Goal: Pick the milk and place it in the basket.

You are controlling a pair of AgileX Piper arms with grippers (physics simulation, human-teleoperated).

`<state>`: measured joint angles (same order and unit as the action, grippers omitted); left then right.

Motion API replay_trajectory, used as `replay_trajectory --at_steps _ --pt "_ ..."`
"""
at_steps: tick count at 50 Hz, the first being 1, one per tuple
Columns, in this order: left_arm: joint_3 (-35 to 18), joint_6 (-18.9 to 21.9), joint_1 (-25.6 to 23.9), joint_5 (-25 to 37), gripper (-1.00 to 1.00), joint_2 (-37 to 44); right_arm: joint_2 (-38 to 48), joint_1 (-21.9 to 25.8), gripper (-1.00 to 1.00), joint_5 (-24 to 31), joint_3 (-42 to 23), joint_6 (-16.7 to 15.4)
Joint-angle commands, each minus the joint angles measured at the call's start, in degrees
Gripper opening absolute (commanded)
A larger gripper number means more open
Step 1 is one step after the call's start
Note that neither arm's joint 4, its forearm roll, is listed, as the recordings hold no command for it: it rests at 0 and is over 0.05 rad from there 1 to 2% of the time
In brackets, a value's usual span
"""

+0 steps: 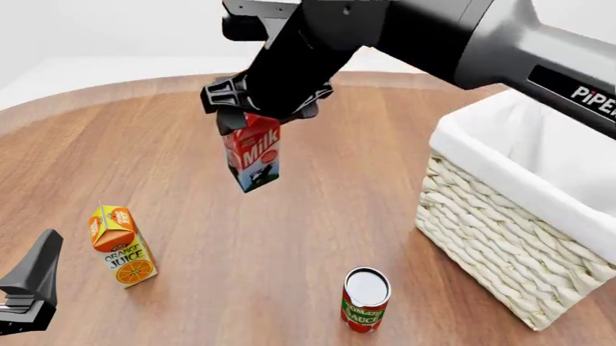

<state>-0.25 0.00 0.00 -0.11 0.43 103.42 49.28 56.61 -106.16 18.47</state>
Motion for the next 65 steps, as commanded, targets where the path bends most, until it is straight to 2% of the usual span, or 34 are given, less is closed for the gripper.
replay_trajectory --at_steps 1,12,29,40,52,53,65 --pt "0.00 0.00 0.00 0.00 1.00 0.00 -3.30 -2.50 -1.00 3.87 -6.27 0.16" --pt "0.00 0.00 0.00 0.00 1.00 0.00 -3.71 -5.10 -1.00 7.31 -11.67 -0.79" --pt "0.00 0.00 0.00 0.00 1.00 0.00 -7.39 -11.03 -1.00 11.30 -14.74 -2.59" --pt "0.00 0.00 0.00 0.00 1.00 0.00 -10.99 -14.48 -1.00 11.69 -12.38 -3.17" --pt "0.00 0.00 0.00 0.00 1.00 0.00 -11.00 -14.48 -1.00 11.67 -12.35 -3.17" --pt "0.00 0.00 0.00 0.00 1.00 0.00 -15.79 -19.64 -1.00 10.74 -6.51 -4.18" --pt "0.00 0.00 0.00 0.00 1.00 0.00 -21.01 -24.98 -1.00 11.64 -1.90 -5.18"
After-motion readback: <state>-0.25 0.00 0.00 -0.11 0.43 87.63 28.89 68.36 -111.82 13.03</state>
